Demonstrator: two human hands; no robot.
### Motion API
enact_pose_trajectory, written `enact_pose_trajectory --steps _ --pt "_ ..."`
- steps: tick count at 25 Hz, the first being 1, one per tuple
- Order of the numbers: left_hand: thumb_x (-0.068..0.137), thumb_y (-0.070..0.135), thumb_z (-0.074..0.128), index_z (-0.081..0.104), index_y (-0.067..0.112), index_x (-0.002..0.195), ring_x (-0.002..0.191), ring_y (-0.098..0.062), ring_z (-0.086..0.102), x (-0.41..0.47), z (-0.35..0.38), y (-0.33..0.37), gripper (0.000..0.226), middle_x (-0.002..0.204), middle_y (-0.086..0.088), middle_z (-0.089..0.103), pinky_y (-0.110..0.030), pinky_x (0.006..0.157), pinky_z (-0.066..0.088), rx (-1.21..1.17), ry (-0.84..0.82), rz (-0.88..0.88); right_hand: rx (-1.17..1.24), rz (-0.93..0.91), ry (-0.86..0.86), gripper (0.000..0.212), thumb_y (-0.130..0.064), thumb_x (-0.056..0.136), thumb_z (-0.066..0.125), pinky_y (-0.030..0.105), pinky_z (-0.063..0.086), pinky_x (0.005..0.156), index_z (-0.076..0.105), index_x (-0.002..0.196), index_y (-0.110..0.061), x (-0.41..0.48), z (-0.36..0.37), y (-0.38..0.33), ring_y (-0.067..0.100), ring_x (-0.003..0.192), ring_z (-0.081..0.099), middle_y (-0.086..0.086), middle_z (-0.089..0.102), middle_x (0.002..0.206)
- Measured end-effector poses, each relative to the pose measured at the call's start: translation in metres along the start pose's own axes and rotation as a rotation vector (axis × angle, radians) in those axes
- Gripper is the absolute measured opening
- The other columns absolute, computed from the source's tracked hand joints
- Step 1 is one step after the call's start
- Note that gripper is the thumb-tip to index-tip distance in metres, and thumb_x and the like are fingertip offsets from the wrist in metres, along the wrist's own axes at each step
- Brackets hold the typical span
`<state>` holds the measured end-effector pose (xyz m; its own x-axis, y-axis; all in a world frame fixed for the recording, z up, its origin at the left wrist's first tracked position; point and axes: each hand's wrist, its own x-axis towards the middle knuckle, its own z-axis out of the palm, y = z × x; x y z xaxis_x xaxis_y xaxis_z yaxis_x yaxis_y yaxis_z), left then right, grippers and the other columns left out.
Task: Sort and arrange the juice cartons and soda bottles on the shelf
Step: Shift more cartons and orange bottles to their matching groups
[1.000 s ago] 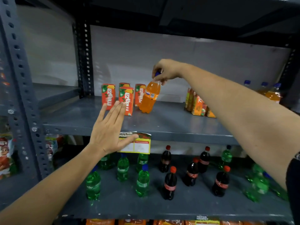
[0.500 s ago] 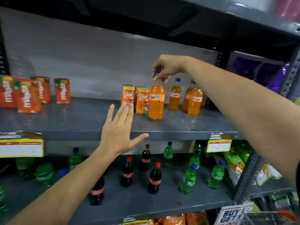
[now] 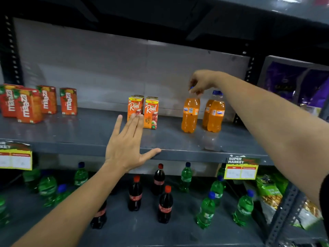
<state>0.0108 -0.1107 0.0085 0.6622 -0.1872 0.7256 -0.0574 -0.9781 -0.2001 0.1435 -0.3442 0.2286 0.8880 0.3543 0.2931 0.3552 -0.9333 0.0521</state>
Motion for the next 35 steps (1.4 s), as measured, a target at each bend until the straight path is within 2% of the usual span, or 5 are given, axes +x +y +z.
enact_pose_trajectory --steps 6,12,22,26,35 --pt "0.081 0.081 0.018 0.028 -0.001 0.145 0.142 -0.025 0.029 -0.004 -0.005 -0.002 0.105 0.151 -0.016 0.036 -0.053 0.118 0.013 0.006 -0.023 0.024 -0.016 -0.001 0.011 0.028 -0.017 0.087 0.063 0.033 0.051 0.078 0.060 0.111 -0.005 0.004 0.015 0.003 0.022 0.084 0.061 0.016 0.064 0.106" --pt "0.079 0.083 0.011 0.024 -0.001 0.147 0.145 -0.026 0.021 -0.031 -0.020 -0.084 0.109 0.153 -0.015 0.032 -0.053 0.118 0.009 0.098 -0.073 -0.018 -0.118 -0.043 0.116 0.031 -0.026 0.083 0.068 0.032 0.043 0.074 0.066 0.103 -0.003 -0.002 0.007 -0.027 0.021 0.084 0.055 0.008 0.060 0.089" --pt "0.077 0.083 0.021 0.037 -0.007 0.139 0.139 -0.032 0.035 -0.108 -0.031 -0.293 0.111 0.144 -0.022 0.044 -0.059 0.114 0.020 0.178 -0.129 -0.075 0.088 -0.283 0.016 0.031 -0.033 0.081 0.070 0.027 0.045 0.072 0.070 0.102 -0.010 0.039 0.026 -0.288 0.025 0.091 0.065 0.010 0.071 0.105" --pt "0.082 0.078 0.018 0.031 -0.006 0.143 0.141 -0.031 0.031 -0.121 -0.014 -0.336 0.105 0.148 -0.021 0.039 -0.057 0.115 0.019 0.141 -0.136 -0.032 0.253 -0.282 -0.128 0.058 -0.042 0.076 0.073 0.035 0.053 0.078 0.055 0.122 -0.011 0.063 0.057 -0.390 0.025 0.096 0.063 0.007 0.062 0.116" --pt "0.089 0.068 0.026 0.025 -0.006 0.144 0.142 -0.029 0.029 -0.120 0.017 -0.351 0.092 0.149 -0.020 0.038 -0.050 0.118 0.010 0.053 0.058 0.029 0.551 -0.234 -0.182 0.046 -0.019 0.085 0.067 0.028 0.057 0.075 0.050 0.125 -0.005 0.086 0.075 -0.432 0.020 0.099 0.060 0.014 0.060 0.122"
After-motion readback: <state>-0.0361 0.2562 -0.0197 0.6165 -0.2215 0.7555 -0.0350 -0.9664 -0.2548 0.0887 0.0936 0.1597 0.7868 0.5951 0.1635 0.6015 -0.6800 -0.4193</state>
